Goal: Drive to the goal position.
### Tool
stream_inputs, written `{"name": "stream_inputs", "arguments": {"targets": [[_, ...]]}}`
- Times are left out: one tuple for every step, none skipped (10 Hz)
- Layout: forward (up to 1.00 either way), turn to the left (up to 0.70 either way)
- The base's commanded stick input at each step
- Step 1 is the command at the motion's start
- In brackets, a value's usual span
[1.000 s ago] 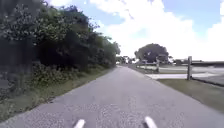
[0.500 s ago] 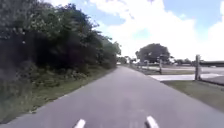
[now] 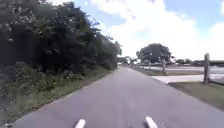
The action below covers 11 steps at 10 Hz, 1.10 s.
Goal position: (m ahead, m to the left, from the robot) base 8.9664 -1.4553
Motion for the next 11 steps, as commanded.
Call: {"name": "stream_inputs", "arguments": {"targets": [[0.7,0.0],[0.7,0.0],[0.7,0.0],[0.7,0.0],[0.7,0.0],[0.7,0.0],[0.7,0.0],[0.7,0.0],[0.7,0.0],[0.7,0.0],[0.7,0.0]]}}
